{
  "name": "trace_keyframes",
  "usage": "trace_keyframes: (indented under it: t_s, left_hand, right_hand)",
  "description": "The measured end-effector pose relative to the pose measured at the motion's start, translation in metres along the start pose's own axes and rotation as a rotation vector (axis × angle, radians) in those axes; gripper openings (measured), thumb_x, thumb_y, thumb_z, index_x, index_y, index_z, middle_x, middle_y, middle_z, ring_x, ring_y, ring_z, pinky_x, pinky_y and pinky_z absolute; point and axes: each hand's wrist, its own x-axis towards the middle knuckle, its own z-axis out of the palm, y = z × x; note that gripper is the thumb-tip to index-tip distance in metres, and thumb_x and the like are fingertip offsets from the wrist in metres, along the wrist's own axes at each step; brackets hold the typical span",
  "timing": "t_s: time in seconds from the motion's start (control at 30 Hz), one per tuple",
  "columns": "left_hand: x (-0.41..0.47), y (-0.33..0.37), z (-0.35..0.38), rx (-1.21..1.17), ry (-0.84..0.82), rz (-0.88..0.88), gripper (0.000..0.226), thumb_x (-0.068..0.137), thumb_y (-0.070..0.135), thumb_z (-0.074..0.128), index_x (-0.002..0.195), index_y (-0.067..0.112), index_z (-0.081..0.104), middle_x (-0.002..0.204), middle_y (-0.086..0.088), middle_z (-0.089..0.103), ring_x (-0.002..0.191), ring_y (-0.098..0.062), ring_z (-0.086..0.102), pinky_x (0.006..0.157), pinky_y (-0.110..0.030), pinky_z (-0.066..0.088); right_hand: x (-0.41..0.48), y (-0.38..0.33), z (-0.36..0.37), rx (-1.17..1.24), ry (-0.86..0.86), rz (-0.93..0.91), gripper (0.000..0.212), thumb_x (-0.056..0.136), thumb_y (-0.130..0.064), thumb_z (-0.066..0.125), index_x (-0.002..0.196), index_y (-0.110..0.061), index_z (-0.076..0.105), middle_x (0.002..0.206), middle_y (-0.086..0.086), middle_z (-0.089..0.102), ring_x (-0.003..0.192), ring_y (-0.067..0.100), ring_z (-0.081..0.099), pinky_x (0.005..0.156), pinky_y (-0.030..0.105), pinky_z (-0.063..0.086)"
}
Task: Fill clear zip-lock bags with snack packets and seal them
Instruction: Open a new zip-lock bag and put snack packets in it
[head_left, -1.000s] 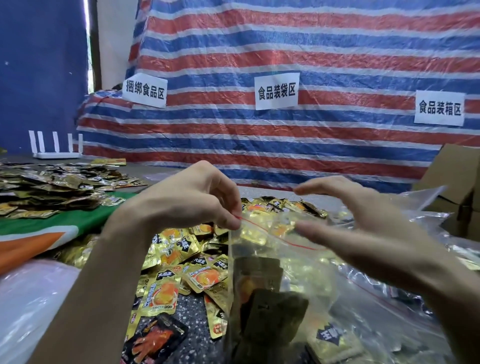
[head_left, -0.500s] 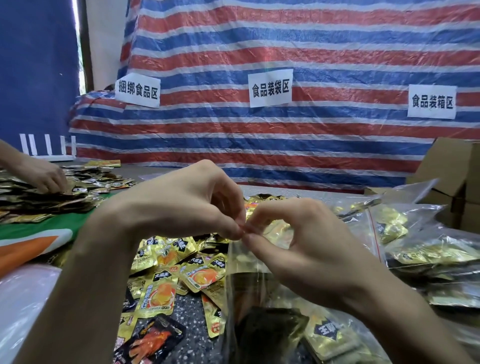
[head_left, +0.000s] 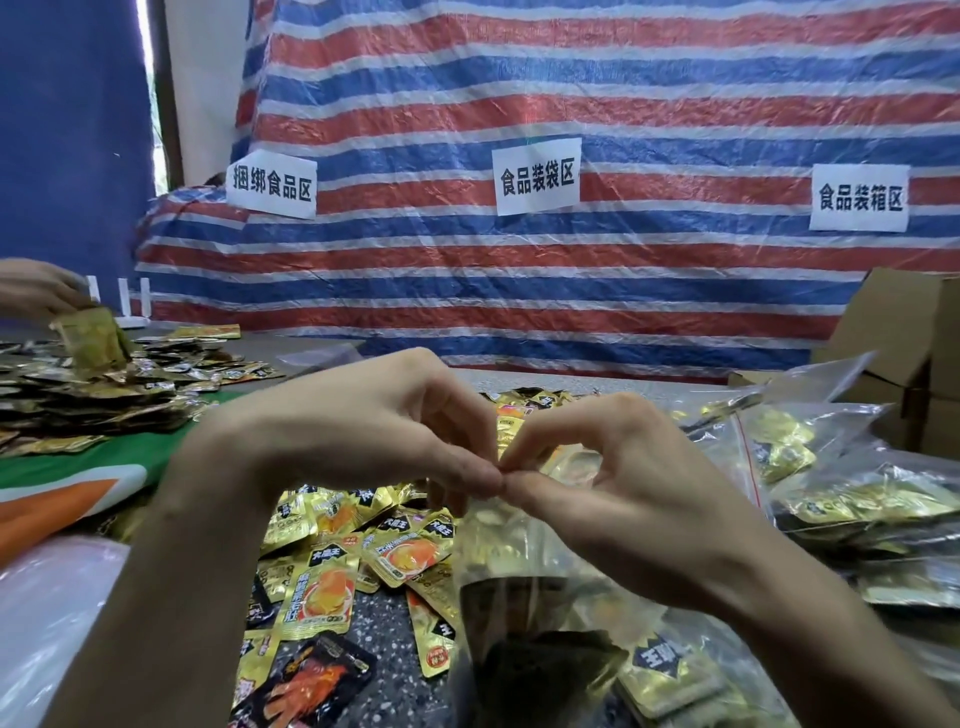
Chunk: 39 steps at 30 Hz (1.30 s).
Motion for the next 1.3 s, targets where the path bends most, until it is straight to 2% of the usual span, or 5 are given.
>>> trace_keyframes:
  t_s: [0.23,0.47,0.8,1.03,1.3]
  left_hand:
    - [0.006,-0.010,0.000,-0.143,0.030,0.071,0.013,0.080,0.018,0.070,0.077,0.006,0.073,0.071,-0.004,0.066,0.067,-0.016,0.061,0.063,-0.022,0.050]
    - [0.007,-0.017,-0.003,-0.172,0.071,0.145,0.009,0.076,0.020,0.074,0.071,0.012,0.075,0.070,-0.004,0.065,0.065,-0.013,0.061,0.059,-0.019,0.049]
    - [0.002,-0.036,-0.013,-0.208,0.136,0.129,0.014,0.072,0.021,0.075,0.068,0.007,0.075,0.063,-0.007,0.063,0.058,-0.013,0.059,0.056,-0.019,0.048]
    - [0.001,-0.048,-0.017,-0.219,0.164,0.122,0.015,0.072,0.018,0.073,0.068,0.004,0.073,0.065,-0.011,0.063,0.059,-0.015,0.058,0.056,-0.019,0.048]
    - [-0.002,-0.068,-0.027,-0.177,0.219,0.070,0.044,0.064,0.049,0.082,0.068,0.007,0.072,0.066,-0.012,0.062,0.060,-0.018,0.058,0.057,-0.020,0.048]
  right_hand:
    - [0.002,0.011,-0.020,0.026,-0.091,0.057,0.016,0.082,-0.045,0.071,0.074,-0.032,0.077,0.075,-0.019,0.070,0.077,0.003,0.064,0.074,0.027,0.052]
    - [0.004,0.022,-0.032,0.045,-0.143,0.057,0.011,0.084,-0.032,0.077,0.075,-0.027,0.079,0.078,-0.017,0.074,0.080,-0.005,0.064,0.074,0.007,0.044]
    - [0.001,0.049,-0.053,0.139,-0.221,0.195,0.004,0.083,-0.023,0.079,0.082,-0.020,0.080,0.081,-0.009,0.077,0.080,0.005,0.071,0.072,0.014,0.054]
    - [-0.002,0.063,-0.063,0.142,-0.232,0.279,0.007,0.081,-0.023,0.080,0.083,-0.016,0.080,0.080,-0.002,0.077,0.079,0.013,0.072,0.085,0.038,0.056]
    - [-0.001,0.064,-0.060,0.114,-0.235,0.310,0.021,0.080,-0.032,0.080,0.071,-0.013,0.076,0.068,0.005,0.073,0.060,0.011,0.063,0.061,0.029,0.054]
